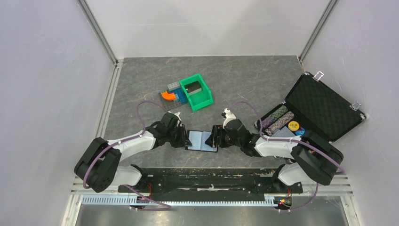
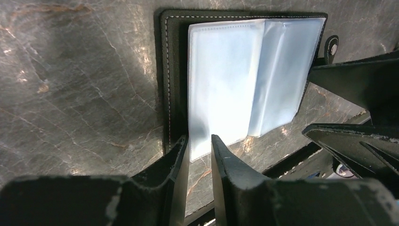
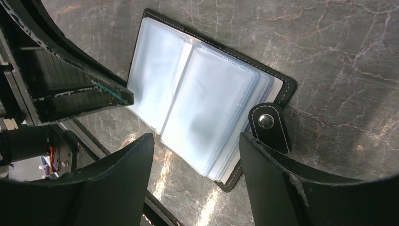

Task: Take the credit cards out of the card holder
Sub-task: Remove the credit card from the card holder.

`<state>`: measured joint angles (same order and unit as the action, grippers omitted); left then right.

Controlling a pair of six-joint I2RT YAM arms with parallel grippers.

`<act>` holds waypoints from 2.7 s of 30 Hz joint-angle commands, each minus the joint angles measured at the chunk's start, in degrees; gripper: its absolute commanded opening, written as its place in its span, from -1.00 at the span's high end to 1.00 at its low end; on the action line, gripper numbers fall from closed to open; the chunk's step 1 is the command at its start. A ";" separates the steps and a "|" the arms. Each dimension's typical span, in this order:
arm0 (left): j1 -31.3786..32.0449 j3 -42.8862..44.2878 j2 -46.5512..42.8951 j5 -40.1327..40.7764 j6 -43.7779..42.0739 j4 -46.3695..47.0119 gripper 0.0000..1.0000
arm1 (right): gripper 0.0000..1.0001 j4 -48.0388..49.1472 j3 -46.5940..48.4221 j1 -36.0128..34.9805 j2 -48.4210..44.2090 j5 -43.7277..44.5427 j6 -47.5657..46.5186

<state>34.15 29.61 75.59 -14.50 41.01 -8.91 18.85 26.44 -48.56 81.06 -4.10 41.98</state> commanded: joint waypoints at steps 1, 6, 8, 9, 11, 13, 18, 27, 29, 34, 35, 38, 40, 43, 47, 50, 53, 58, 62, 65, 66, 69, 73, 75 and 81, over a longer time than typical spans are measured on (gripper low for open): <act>0.61 -1.35 -1.52 -1.86 3.02 3.08 0.41 | -0.40 0.35 2.22 -0.32 1.68 2.10 0.20; 0.65 -1.77 -1.12 -1.77 3.04 3.28 0.42 | -0.35 4.09 1.91 -0.31 3.13 -0.75 2.16; 0.73 -1.90 -1.28 -1.86 3.07 3.37 0.42 | -0.33 5.02 1.74 -0.31 3.61 -1.70 2.92; 0.74 -1.97 -1.37 -1.85 3.06 3.38 0.42 | -0.30 5.05 1.77 -0.41 3.67 -1.71 2.94; 0.79 -1.92 -1.60 -1.92 3.02 3.37 0.42 | -0.26 4.90 1.78 -0.39 3.48 -1.63 2.94; 0.74 -2.04 -1.80 -1.78 3.02 3.37 0.42 | -0.22 4.57 1.78 -0.41 3.18 -1.43 2.74; 0.74 -1.92 -1.48 -1.85 2.93 3.38 0.42 | -0.13 2.99 2.47 -0.55 1.75 -0.60 1.73; 0.83 -2.10 -2.44 -2.19 3.11 3.39 0.40 | 0.32 -1.81 4.35 -0.97 0.86 2.24 -1.13; 0.87 -2.10 -2.77 -2.27 3.28 3.37 0.40 | 0.33 -0.01 3.83 -0.94 0.91 1.26 -0.95; 1.39 -2.40 -3.64 -1.98 3.89 3.20 0.40 | 0.19 1.29 4.30 -0.93 1.34 -0.25 -0.85; 1.36 -2.45 -3.66 -1.91 4.00 3.19 0.40 | 0.19 2.22 4.12 -0.94 1.27 -0.74 -0.85; 1.54 -2.79 -3.85 -1.70 4.21 3.19 0.40 | 0.29 6.76 2.78 -0.93 0.81 -3.33 -0.25; 1.62 -2.90 -3.85 -1.51 4.25 3.19 0.40 | 0.33 9.02 2.08 -0.99 0.50 -4.17 0.26; 1.78 -3.11 -3.79 -1.43 4.34 3.19 0.40 | 0.33 11.91 1.08 -0.93 0.15 -5.42 0.96; 2.01 -3.25 -3.90 -1.50 4.74 3.41 0.40 | 0.32 12.17 1.07 -0.97 0.99 -6.02 1.27; 2.06 -3.76 -4.23 -2.22 5.44 4.33 0.40 | 0.32 12.18 1.07 -0.95 1.79 -6.12 1.68; 2.14 -4.36 -4.86 -2.64 6.33 5.11 0.39 | 0.40 12.17 1.16 -0.93 2.22 -6.20 1.70; 2.15 -5.15 -5.41 -2.64 7.14 5.81 0.38 | 0.63 12.79 1.64 -0.93 3.00 -6.13 1.19; 2.15 -5.34 -5.54 -2.73 7.58 6.09 0.35 | 0.74 14.19 2.04 -0.99 4.61 -7.01 1.41; 2.15 -5.52 -5.85 -2.58 7.81 6.18 0.34 | 0.76 14.99 2.25 -0.95 5.65 -7.47 1.75; 2.19 -5.60 -5.90 -2.51 7.90 6.19 0.34 | 0.76 14.92 2.38 -0.93 6.04 -7.49 1.79; 2.14 -5.70 -6.50 -2.38 8.20 6.16 0.33 | 0.68 15.37 2.48 -0.95 6.78 -7.83 1.95; 2.16 -5.33 -8.16 -0.40 8.30 3.78 0.30 | 0.54 14.65 2.95 -0.96 7.10 -7.66 1.81; 2.15 -4.92 -10.29 1.95 8.29 1.55 0.26 | 0.44 13.18 3.52 -1.00 6.93 -7.17 1.03; 2.15 -3.40 -17.62 10.16 8.47 -5.32 0.14 | 0.29 12.43 4.79 -1.15 6.09 -7.67 -0.25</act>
<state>36.12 24.14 62.33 -11.25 47.75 -9.54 30.20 28.71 -49.30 87.92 -11.57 43.20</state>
